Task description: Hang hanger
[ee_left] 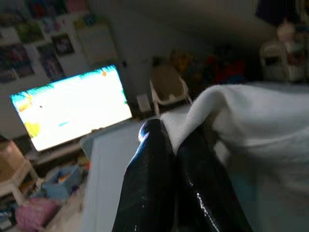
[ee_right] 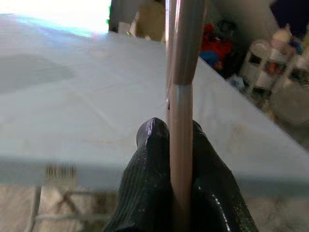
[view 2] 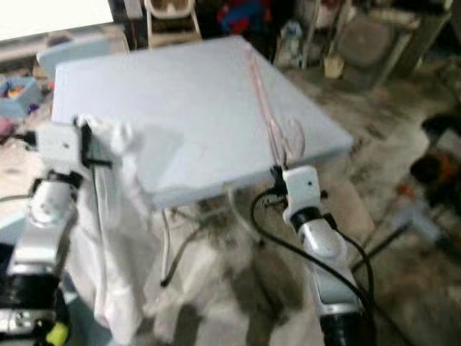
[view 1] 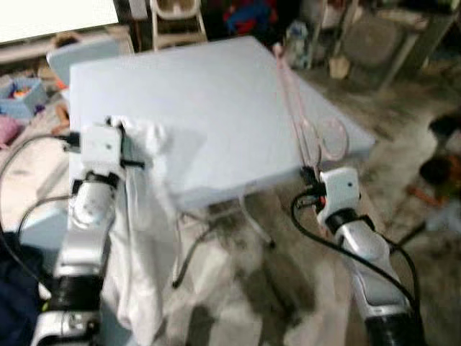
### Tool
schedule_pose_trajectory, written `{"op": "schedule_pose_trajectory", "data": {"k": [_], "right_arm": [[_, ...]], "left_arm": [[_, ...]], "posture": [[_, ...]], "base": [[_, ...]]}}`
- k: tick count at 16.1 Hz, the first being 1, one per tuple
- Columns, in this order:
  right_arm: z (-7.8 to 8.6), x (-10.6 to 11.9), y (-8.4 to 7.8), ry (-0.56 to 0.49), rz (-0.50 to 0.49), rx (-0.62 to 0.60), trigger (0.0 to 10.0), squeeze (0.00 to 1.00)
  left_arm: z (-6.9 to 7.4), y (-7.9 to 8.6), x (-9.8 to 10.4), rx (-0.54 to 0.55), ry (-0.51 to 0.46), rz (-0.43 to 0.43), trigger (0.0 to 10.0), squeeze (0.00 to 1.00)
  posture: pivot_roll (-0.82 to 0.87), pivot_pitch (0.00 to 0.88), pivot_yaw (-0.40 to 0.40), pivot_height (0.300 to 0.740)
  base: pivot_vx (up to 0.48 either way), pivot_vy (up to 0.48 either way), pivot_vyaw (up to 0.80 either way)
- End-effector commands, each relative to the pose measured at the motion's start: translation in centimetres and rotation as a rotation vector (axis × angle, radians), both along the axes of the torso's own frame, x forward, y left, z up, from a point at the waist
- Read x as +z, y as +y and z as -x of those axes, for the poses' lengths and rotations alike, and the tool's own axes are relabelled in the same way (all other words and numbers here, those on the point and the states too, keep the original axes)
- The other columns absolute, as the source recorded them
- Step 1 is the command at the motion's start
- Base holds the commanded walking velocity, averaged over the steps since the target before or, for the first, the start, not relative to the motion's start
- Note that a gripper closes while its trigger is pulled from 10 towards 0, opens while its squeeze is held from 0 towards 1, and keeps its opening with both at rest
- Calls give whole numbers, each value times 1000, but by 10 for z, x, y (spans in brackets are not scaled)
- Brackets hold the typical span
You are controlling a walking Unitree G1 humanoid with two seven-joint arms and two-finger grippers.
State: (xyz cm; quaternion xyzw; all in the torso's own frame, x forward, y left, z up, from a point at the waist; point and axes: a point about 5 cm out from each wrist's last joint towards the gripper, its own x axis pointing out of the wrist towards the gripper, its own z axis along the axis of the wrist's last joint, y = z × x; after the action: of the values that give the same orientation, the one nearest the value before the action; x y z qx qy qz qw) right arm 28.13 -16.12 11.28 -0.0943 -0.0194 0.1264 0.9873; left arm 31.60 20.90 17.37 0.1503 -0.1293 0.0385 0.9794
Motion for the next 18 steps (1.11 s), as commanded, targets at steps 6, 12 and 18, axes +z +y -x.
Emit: {"op": "schedule_pose_trajectory", "data": {"k": [6,12,18], "right_arm": [[-3,5,11,-32,3,43,10000,0],[0,2,11,-21,14,50,10000,0],[6,3,-5,-13,38,6,10000,0]], "left_arm": [[-5,17,28,90,-89,-13,10000,0],[-54,44,54,108,21,-71,10000,0],[-76,89,171,450,-101,-86,10000,0]], "posture": [[7,0,-20,740],[10,0,-28,740],[-68,0,-7,740]], "base": [[205,0,0],[0,0,0],[0,0,0]]}}
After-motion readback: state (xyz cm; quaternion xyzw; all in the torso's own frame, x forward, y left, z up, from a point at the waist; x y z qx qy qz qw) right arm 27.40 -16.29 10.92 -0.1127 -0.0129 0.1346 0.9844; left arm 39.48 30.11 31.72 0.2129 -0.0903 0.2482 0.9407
